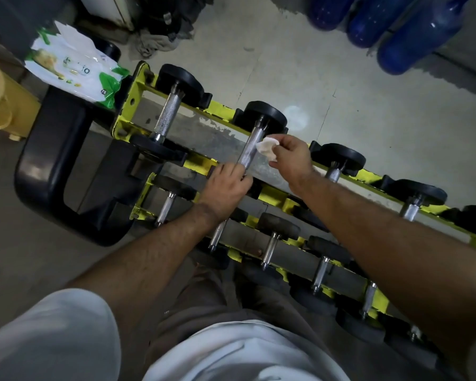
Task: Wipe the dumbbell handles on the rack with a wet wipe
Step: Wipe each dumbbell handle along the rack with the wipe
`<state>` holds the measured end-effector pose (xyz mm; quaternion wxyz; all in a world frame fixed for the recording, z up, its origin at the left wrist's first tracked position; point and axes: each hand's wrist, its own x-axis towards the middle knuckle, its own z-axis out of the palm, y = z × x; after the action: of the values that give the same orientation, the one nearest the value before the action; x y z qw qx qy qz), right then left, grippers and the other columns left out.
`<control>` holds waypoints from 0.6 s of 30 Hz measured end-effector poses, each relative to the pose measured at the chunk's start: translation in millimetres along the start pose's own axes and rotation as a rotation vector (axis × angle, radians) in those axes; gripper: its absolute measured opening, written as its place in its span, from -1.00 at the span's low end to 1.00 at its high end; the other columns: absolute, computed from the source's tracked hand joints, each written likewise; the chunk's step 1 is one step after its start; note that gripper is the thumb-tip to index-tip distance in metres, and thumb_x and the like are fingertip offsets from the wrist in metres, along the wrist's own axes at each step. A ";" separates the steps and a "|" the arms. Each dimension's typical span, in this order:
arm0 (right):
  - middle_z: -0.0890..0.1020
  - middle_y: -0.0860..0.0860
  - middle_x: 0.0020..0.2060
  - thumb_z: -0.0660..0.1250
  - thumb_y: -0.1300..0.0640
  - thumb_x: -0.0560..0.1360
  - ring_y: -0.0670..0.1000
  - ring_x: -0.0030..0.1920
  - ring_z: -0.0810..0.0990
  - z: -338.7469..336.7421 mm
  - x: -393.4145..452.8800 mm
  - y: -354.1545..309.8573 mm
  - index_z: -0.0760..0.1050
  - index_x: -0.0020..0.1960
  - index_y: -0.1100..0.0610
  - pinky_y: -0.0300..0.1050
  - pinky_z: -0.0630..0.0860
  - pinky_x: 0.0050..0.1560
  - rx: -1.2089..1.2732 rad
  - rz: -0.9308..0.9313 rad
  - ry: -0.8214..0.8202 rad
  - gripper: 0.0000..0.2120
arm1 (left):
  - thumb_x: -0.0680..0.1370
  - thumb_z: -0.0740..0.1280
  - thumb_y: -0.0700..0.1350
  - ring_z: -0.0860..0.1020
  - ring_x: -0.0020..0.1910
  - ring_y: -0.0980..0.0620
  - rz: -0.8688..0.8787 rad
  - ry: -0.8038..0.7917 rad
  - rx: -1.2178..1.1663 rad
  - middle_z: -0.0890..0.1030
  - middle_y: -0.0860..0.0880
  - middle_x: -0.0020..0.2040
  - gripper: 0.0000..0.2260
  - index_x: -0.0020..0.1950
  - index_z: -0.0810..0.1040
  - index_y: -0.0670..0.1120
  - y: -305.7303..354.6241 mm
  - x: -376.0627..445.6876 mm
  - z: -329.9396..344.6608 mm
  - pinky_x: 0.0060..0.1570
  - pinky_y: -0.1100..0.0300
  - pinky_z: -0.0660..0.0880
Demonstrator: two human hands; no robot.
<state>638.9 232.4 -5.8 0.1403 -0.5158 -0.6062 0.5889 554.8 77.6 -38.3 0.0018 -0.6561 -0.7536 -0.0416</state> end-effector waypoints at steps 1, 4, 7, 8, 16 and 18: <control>0.66 -0.05 -0.09 0.25 0.34 0.58 0.03 0.01 0.61 -0.3 1.0 0.6 0.63 0.04 0.05 0.07 0.60 0.07 -0.005 -0.014 -0.003 -0.74 | 0.32 0.36 -0.29 0.45 -0.09 -0.08 0.025 -0.015 0.014 0.50 -0.11 -0.06 -0.65 0.09 0.56 -0.12 4.8 0.4 -0.7 -0.05 0.04 0.45; 0.67 -0.06 -0.07 0.25 0.33 0.58 0.03 0.05 0.63 -2.5 6.5 4.7 0.65 0.07 0.07 0.10 0.61 0.16 -0.029 -0.035 -0.002 -0.74 | 0.38 0.41 -0.26 0.45 0.02 -0.10 0.027 -0.079 0.041 0.51 -0.14 0.05 -0.60 0.21 0.52 -0.15 15.3 0.6 -2.0 0.09 0.01 0.45; 0.69 -0.04 0.00 0.28 0.21 0.60 0.01 0.07 0.64 -6.0 12.3 12.3 0.66 0.14 0.07 0.12 0.61 0.17 -0.113 -0.082 -0.005 -0.78 | 0.45 0.37 -0.23 0.43 0.13 -0.12 -0.070 -0.117 0.028 0.48 -0.16 0.16 -0.58 0.31 0.45 -0.16 17.9 -3.4 -2.4 0.22 -0.02 0.40; 0.69 -0.05 0.00 0.28 0.15 0.62 -0.01 0.06 0.64 -6.8 13.2 14.3 0.65 0.17 0.06 0.10 0.61 0.16 -0.149 -0.114 -0.012 -0.79 | 0.48 0.37 -0.18 0.41 0.15 -0.12 -0.110 -0.121 0.009 0.48 -0.16 0.18 -0.59 0.32 0.45 -0.15 17.8 -4.5 -3.4 0.23 -0.02 0.40; 0.69 -0.07 0.03 0.25 0.14 0.63 -0.09 0.04 0.64 -13.5 18.3 13.3 0.60 0.25 0.05 -0.13 0.59 0.06 -0.406 -0.508 -0.042 -0.75 | 0.56 0.35 0.05 0.40 0.16 0.00 -0.422 -0.002 -0.461 0.52 -0.06 0.10 -0.67 0.24 0.57 -0.12 10.4 -3.5 -10.4 0.13 0.14 0.46; 0.68 -0.01 0.18 0.23 0.21 0.62 -0.02 0.19 0.63 -16.4 21.0 15.1 0.59 0.30 0.06 -0.08 0.57 0.21 -0.593 -0.677 -0.057 -0.69 | 0.54 0.39 0.01 0.40 0.15 0.02 -0.485 0.002 -0.494 0.52 -0.05 0.09 -0.70 0.19 0.59 -0.11 9.4 -2.0 -10.3 0.12 0.15 0.46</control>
<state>649.6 254.8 -23.6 0.1545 -0.2897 -0.8870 0.3246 563.8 76.2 -27.5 -0.1660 -0.4384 -0.8548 -0.2227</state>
